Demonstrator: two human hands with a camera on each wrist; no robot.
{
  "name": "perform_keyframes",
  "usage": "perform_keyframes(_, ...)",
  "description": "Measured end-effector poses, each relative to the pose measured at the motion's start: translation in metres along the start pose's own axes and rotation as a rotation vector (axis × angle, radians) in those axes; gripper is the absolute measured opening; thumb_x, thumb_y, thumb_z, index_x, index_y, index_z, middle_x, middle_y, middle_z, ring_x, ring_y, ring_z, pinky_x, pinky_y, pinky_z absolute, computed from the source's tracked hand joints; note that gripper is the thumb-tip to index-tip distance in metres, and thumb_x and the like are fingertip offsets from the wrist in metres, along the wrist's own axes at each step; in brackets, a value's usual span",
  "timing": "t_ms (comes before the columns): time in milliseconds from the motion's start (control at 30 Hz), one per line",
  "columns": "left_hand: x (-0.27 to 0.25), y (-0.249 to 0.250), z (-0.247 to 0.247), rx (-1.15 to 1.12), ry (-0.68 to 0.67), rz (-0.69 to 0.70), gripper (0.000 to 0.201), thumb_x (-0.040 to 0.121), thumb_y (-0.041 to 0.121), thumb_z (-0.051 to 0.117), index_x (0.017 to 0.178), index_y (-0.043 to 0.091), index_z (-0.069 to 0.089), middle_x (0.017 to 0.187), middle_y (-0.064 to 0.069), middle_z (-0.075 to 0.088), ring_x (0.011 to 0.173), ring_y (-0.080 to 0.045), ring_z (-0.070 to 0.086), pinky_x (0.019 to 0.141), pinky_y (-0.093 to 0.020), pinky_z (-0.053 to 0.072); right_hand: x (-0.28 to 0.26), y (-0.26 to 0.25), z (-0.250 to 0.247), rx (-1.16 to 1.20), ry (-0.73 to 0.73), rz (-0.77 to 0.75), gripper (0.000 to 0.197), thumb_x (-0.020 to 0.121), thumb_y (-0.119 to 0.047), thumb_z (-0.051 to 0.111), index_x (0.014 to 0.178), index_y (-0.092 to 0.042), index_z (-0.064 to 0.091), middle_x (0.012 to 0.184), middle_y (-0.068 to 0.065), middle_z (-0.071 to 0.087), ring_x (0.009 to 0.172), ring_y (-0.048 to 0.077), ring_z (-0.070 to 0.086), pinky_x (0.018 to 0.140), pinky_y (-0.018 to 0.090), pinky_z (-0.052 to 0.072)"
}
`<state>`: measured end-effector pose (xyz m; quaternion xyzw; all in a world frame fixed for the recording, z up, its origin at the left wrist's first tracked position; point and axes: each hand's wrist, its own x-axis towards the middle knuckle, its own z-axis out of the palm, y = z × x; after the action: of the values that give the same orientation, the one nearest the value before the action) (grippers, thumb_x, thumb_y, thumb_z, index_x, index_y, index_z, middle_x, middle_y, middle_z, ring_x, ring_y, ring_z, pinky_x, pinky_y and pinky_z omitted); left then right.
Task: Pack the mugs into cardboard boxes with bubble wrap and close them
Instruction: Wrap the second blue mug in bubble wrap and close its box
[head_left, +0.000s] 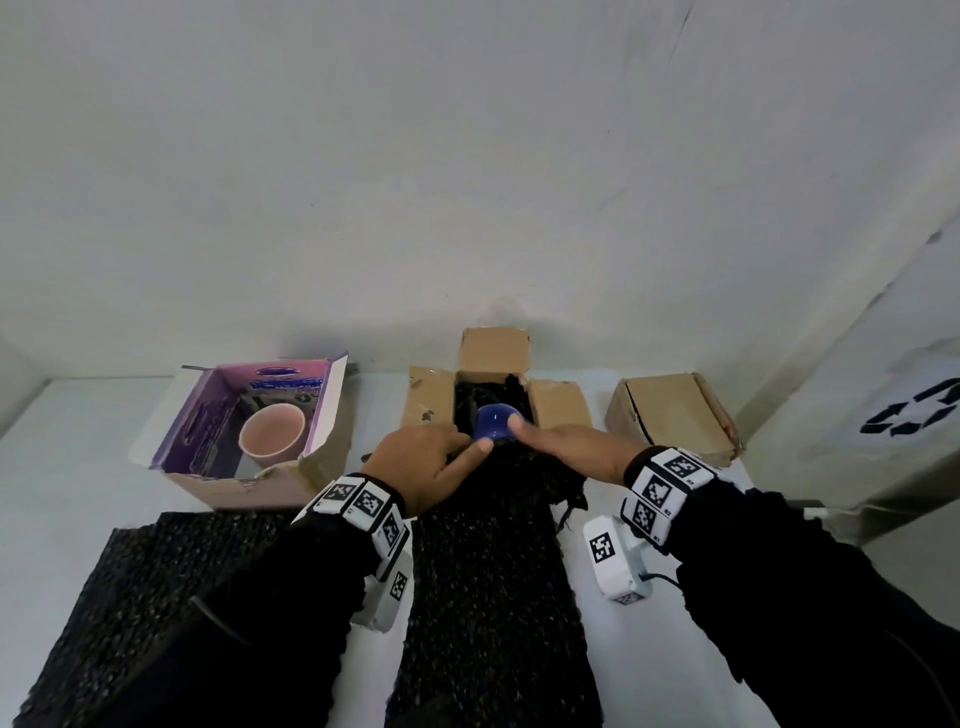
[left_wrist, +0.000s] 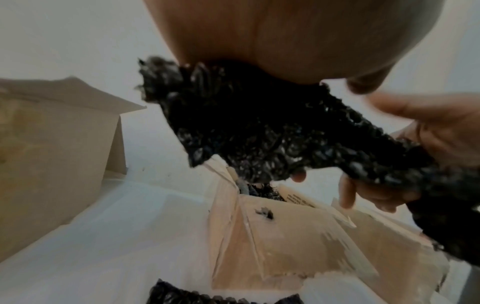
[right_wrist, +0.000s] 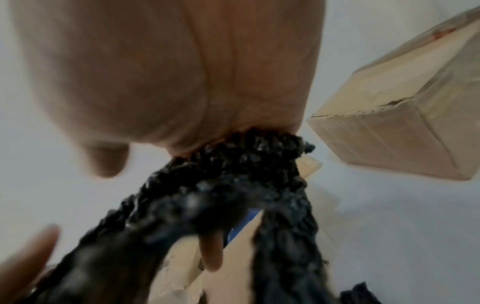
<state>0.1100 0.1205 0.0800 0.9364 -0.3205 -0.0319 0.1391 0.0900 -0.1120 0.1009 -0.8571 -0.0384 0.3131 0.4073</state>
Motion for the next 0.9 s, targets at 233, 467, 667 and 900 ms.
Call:
perform_keyframes(233,0.013,-0.012,0.002,-0.066,0.009,-0.046,0.041,0.095,0.054,0.035,0.099,0.015,0.047,0.091,-0.004,0.056,0.078,-0.025,0.054,0.064,-0.037,0.042,0.030,-0.001,-0.022,-0.098,-0.026,-0.044,0.025,0.091,-0.046,0.060,0.094,-0.020,0.059,0.086,-0.003,0.061,0.076,0.002,0.061,0.067,0.016,0.043)
perform_keyframes(467,0.026,-0.006,0.012,-0.048,0.157,-0.171,0.030,0.098,0.032,0.046,0.120,0.013,0.042,0.071,-0.006,0.059,0.056,-0.030,0.052,0.048,-0.032,0.036,0.060,-0.007,-0.037,-0.164,0.057,-0.159,0.015,0.097,-0.021,0.054,0.101,-0.021,0.040,0.091,0.004,0.056,0.081,0.018,0.051,0.068,0.032,0.039)
perform_keyframes(667,0.032,-0.006,0.031,-0.133,0.312,-0.218,0.044,0.092,0.039,0.027,0.116,0.014,0.053,0.090,-0.007,0.059,0.065,-0.030,0.056,0.049,-0.034,0.042,0.091,-0.026,-0.051,0.126,0.121,-0.151,0.017,0.081,-0.024,0.046,0.092,-0.014,0.039,0.080,-0.002,0.039,0.071,0.012,0.035,0.061,0.028,0.028)
perform_keyframes(900,0.035,-0.018,0.058,-0.049,0.357,-0.268,0.028,0.079,0.009,0.066,0.105,0.018,0.064,0.091,-0.004,0.061,0.069,-0.029,0.057,0.054,-0.036,0.049,0.131,-0.017,-0.041,-0.327,0.430,-0.329,0.020,0.078,-0.011,0.061,0.093,-0.024,0.054,0.086,0.000,0.065,0.075,0.022,0.060,0.070,0.035,0.049)
